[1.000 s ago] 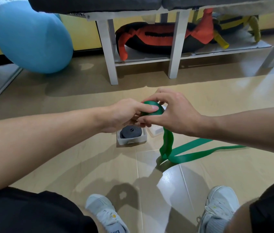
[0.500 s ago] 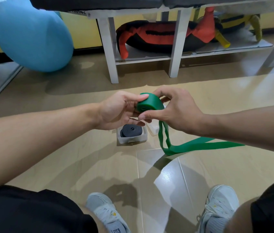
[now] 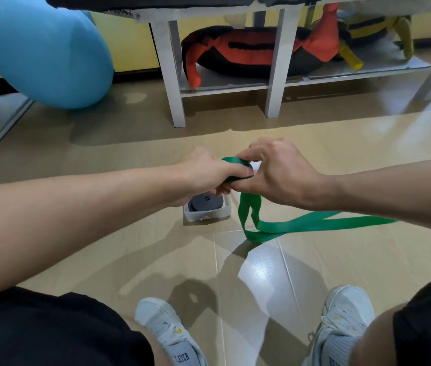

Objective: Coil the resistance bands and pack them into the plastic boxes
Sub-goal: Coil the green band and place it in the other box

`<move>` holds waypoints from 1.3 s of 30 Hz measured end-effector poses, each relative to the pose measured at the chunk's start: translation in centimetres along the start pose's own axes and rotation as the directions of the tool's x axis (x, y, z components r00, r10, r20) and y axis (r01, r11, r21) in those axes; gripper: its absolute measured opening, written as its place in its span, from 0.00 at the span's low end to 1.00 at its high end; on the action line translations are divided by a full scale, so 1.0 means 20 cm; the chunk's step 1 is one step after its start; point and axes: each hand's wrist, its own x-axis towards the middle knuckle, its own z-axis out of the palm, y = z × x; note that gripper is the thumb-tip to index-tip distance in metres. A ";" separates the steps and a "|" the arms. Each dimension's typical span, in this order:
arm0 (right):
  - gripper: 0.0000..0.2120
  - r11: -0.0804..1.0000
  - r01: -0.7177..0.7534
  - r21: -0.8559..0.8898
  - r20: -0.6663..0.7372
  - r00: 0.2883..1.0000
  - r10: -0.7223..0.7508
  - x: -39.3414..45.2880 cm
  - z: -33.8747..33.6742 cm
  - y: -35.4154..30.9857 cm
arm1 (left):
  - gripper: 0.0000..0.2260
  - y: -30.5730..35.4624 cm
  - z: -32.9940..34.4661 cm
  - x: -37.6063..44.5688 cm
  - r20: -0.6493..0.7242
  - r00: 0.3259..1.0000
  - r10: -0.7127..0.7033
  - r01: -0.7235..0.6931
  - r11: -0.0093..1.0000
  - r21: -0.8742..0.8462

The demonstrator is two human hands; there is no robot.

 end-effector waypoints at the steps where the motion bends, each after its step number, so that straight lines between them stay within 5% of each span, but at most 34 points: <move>1: 0.16 1.000 -0.011 0.028 -0.007 1.000 0.011 -0.01 0.00 -0.01 | 0.15 0.00 0.00 0.00 0.002 1.000 0.017 -0.017 0.999 -0.040; 9: 0.25 0.982 0.062 0.177 -0.063 0.997 -0.051 -0.01 -0.04 -0.06 | 0.13 -0.02 -0.07 -0.03 0.344 0.931 0.121 0.057 0.883 -0.466; 12: 0.18 0.982 0.092 0.164 -0.026 0.996 -0.089 0.00 -0.04 -0.07 | 0.09 -0.02 -0.07 -0.03 0.319 0.944 0.081 0.065 0.904 -0.422; 18: 0.20 0.996 0.083 0.016 0.057 0.995 -0.084 -0.03 -0.01 -0.05 | 0.14 0.00 0.00 -0.03 0.126 0.992 -0.026 0.021 0.999 0.034; 24: 0.23 0.996 0.084 -0.006 0.024 0.996 -0.083 -0.02 -0.02 -0.04 | 0.13 -0.02 0.02 -0.01 0.029 1.000 0.004 -0.003 0.999 -0.053; 32: 0.27 0.954 -0.070 0.292 0.074 0.996 0.050 -0.04 -0.04 -0.01 | 0.11 -0.01 -0.06 -0.03 0.288 0.957 0.033 0.072 0.935 -0.347; 39: 0.21 0.974 0.047 0.220 -0.030 0.999 -0.042 0.00 -0.05 -0.04 | 0.22 -0.03 -0.10 -0.04 0.401 0.914 0.070 0.143 0.867 -0.477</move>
